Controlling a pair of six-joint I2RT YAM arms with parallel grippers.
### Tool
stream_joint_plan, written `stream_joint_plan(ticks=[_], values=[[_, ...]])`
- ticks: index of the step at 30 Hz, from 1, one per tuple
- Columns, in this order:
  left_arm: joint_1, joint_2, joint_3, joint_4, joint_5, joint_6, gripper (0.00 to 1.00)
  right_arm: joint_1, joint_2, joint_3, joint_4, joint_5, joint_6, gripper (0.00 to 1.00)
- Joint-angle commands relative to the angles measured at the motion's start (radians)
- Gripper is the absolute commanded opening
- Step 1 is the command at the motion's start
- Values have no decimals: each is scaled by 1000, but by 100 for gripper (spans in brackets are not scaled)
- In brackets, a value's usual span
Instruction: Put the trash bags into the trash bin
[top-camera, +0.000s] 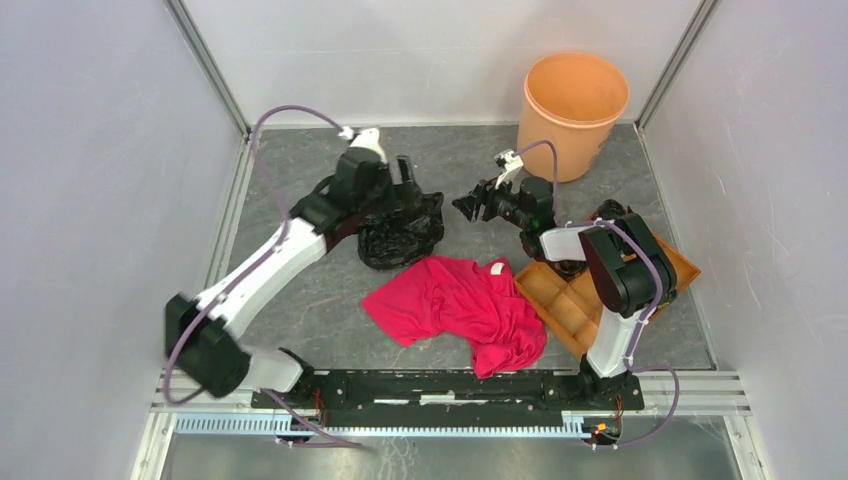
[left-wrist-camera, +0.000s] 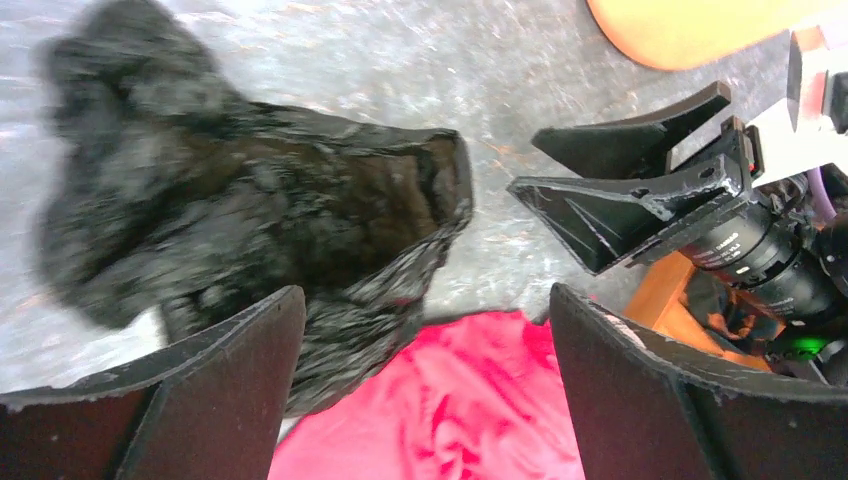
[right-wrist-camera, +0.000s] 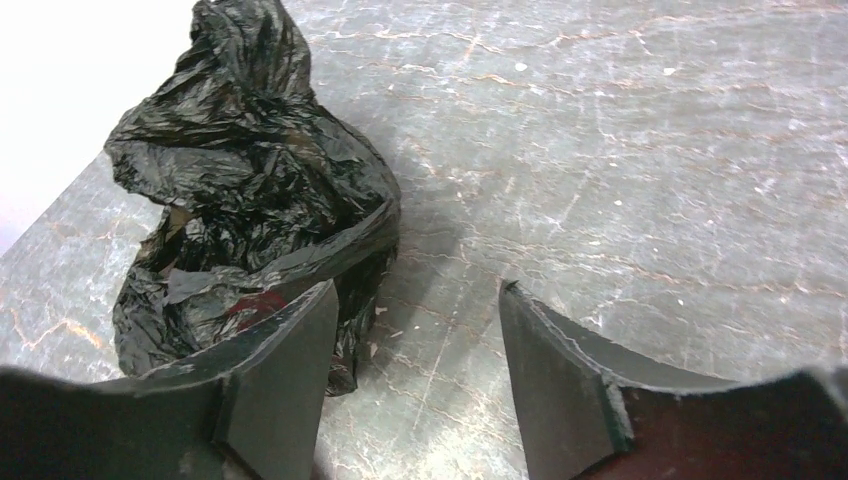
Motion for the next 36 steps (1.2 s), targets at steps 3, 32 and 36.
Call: stream_joint_plan(ticks=[3, 32, 36], values=[[143, -242, -137, -134, -178, 163, 100, 61, 13, 89, -63, 39, -1, 78], [568, 245, -127, 157, 627, -41, 19, 245, 84, 336, -409, 449, -134, 4], [570, 55, -94, 108, 457, -19, 2, 206, 43, 450, -535, 393, -204, 0]])
